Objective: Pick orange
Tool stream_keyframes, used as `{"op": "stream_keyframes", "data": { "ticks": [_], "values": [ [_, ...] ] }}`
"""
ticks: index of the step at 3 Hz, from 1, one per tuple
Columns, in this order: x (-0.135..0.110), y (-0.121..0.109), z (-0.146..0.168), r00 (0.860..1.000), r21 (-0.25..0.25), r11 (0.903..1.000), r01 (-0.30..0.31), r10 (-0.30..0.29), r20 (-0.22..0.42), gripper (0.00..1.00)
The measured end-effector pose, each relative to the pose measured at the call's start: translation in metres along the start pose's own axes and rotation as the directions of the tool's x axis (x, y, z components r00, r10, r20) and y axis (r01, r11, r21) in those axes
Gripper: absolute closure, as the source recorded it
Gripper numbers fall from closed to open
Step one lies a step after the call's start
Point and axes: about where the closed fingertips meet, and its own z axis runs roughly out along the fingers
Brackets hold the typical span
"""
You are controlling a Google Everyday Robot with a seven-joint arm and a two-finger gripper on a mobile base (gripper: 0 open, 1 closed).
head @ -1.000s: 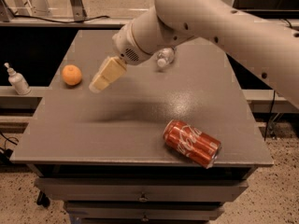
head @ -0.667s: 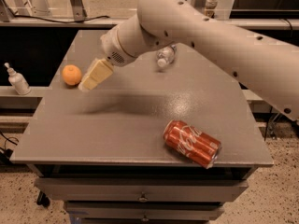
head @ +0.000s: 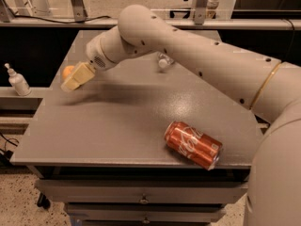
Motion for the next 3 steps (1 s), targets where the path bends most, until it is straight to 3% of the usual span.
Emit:
{"op": "stream_keyframes", "data": {
  "ticks": [1, 3],
  "values": [
    [-0.001, -0.001, 0.022, 0.998, -0.022, 0.998, -0.06, 0.06, 0.02, 0.0],
    [-0.002, 0.003, 0.041, 0.996, -0.026, 0.9961, -0.084, 0.085, 0.033, 0.43]
  ]
}}
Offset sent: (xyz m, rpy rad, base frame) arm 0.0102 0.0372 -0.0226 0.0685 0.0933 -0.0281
